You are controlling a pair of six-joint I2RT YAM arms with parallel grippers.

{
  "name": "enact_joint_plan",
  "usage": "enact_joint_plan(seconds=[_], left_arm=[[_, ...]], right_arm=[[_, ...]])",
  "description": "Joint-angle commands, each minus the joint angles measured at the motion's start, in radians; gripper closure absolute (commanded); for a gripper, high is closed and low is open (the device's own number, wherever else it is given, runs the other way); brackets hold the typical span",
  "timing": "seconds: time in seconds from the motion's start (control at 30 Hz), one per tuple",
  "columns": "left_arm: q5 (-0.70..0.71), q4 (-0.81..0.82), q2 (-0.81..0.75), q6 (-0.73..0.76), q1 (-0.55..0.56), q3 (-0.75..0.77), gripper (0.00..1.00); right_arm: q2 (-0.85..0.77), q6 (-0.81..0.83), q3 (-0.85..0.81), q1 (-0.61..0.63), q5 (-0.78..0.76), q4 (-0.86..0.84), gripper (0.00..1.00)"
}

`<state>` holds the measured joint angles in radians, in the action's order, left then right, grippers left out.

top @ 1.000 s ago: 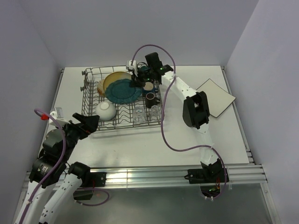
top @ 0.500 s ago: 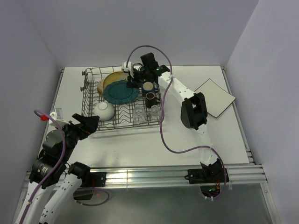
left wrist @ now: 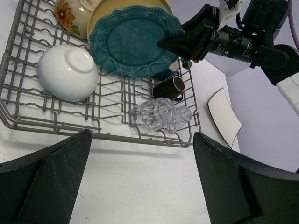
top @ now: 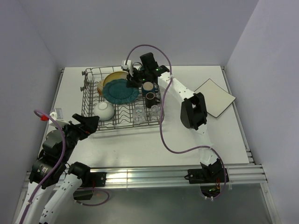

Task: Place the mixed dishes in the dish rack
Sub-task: Insert the plate into the dish rack

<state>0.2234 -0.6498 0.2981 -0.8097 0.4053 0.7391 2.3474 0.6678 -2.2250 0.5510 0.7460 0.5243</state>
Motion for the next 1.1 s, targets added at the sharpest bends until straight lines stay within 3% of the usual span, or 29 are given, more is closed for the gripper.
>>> enact_joint_plan(seconds=[0.0, 0.27, 0.63, 0.83, 1.07], left_arm=[[-0.002, 0.021, -0.001, -0.006, 0.0, 0.006, 0.02], [-0.004, 0.016, -0.016, -0.019, 0.0, -0.006, 0.03], [-0.006, 0.019, -0.013, -0.019, 0.0, -0.003, 0.03], [-0.007, 0.027, -0.011, -0.019, 0.0, -0.01, 0.02], [-0.009, 0.027, -0.001, -0.016, 0.0, -0.003, 0.02]], right_arm=[[-0.01, -0.054, 0.007, 0.003, 0.019, -0.067, 0.92], [-0.059, -0.08, 0.113, -0.049, 0.134, -0.142, 0.89], [-0.096, -0.12, 0.191, -0.072, 0.17, -0.185, 0.86], [-0.1, -0.227, 0.154, -0.088, 0.199, -0.239, 1.0], [-0.083, -0.43, 0.044, -0.091, 0.228, -0.375, 1.0]])
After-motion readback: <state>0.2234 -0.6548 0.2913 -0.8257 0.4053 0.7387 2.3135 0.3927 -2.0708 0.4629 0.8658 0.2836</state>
